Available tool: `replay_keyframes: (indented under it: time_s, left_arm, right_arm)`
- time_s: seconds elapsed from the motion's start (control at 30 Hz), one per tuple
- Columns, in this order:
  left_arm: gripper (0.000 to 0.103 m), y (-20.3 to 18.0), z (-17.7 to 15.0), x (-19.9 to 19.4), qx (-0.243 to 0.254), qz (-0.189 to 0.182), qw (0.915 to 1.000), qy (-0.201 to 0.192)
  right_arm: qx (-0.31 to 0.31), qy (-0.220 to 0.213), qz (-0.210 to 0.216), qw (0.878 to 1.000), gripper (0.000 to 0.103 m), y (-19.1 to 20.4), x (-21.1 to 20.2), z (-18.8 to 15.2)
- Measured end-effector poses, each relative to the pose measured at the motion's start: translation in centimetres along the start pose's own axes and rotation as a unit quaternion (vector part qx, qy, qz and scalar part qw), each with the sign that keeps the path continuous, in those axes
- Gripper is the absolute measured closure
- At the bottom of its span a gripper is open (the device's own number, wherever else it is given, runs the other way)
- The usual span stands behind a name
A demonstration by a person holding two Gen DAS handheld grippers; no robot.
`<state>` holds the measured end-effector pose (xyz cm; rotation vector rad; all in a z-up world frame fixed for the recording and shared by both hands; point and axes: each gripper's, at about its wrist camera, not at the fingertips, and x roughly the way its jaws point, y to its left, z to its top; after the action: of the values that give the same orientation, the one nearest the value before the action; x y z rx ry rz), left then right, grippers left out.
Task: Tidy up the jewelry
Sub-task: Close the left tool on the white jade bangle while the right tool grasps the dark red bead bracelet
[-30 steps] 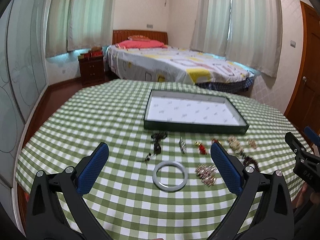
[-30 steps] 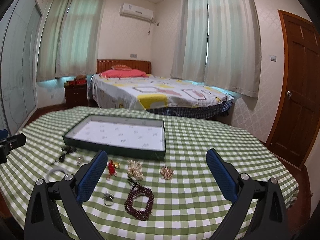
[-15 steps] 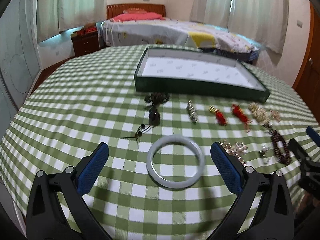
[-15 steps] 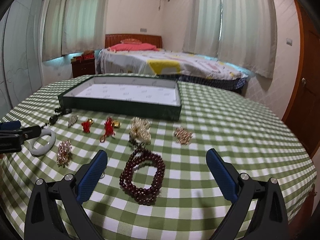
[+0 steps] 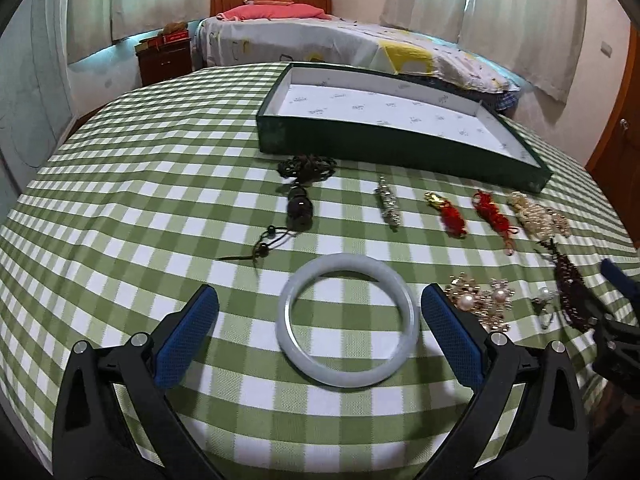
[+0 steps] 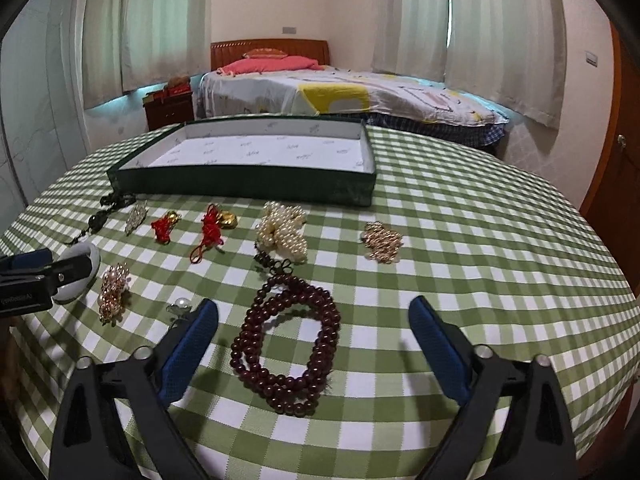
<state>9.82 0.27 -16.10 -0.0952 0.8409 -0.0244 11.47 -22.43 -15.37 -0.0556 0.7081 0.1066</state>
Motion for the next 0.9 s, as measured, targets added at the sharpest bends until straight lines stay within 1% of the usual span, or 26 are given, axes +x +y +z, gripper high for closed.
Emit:
replay_keyframes:
  time_s: [0.03, 0.07, 0.17, 0.4, 0.5, 0.57, 0.63, 0.7, 0.87, 0.9]
  left_arm:
    - [0.004, 0.0, 0.1, -0.1, -0.002, -0.004, 1.0000, -0.003]
    - [0.004, -0.1, 0.1, -0.2, -0.002, -0.006, 1.0000, -0.004]
    - [0.004, -0.5, 0.0, 0.2, 0.005, -0.001, 1.0000, 0.004]
    - [0.004, -1.7, 0.0, 0.8, 0.032, 0.030, 0.9990, 0.009]
    - [0.004, -1.5, 0.0, 0.8, 0.032, 0.031, 0.9990, 0.008]
    - [0.004, -1.5, 0.0, 0.8, 0.034, 0.031, 0.9989, 0.005]
    - [0.004, -1.5, -0.1, 0.7, 0.035, 0.031, 0.9989, 0.001]
    - [0.004, -1.5, -0.2, 0.7, 0.035, 0.032, 0.9989, -0.002]
    - [0.004, -1.6, -0.4, 0.5, 0.036, 0.028, 0.9989, -0.005]
    - [0.004, -1.6, -0.5, 0.4, 0.036, 0.028, 0.9990, -0.005]
  right_arm:
    - [-0.001, 0.005, 0.002, 1.000, 0.041, 0.0, 0.2, 0.0]
    - [0.000, 0.015, 0.004, 1.000, 0.044, 0.0, 0.5, 0.0]
    - [0.009, 0.024, 0.010, 1.000, 0.044, -0.4, 0.9, -0.2]
    - [0.010, 0.025, 0.014, 1.000, 0.044, -0.3, 0.9, -0.3]
    - [0.010, 0.026, 0.015, 0.999, 0.044, -0.4, 0.9, -0.3]
    - [0.008, 0.026, 0.013, 1.000, 0.039, -0.3, 0.9, -0.3]
    - [0.009, 0.025, 0.012, 1.000, 0.032, -0.3, 0.9, -0.2]
    - [0.012, 0.026, 0.013, 0.999, 0.031, -0.5, 1.0, -0.2]
    - [0.012, 0.030, 0.018, 0.999, 0.031, -0.5, 1.1, -0.2]
    - [0.012, 0.030, 0.018, 0.999, 0.038, -0.6, 1.1, -0.2]
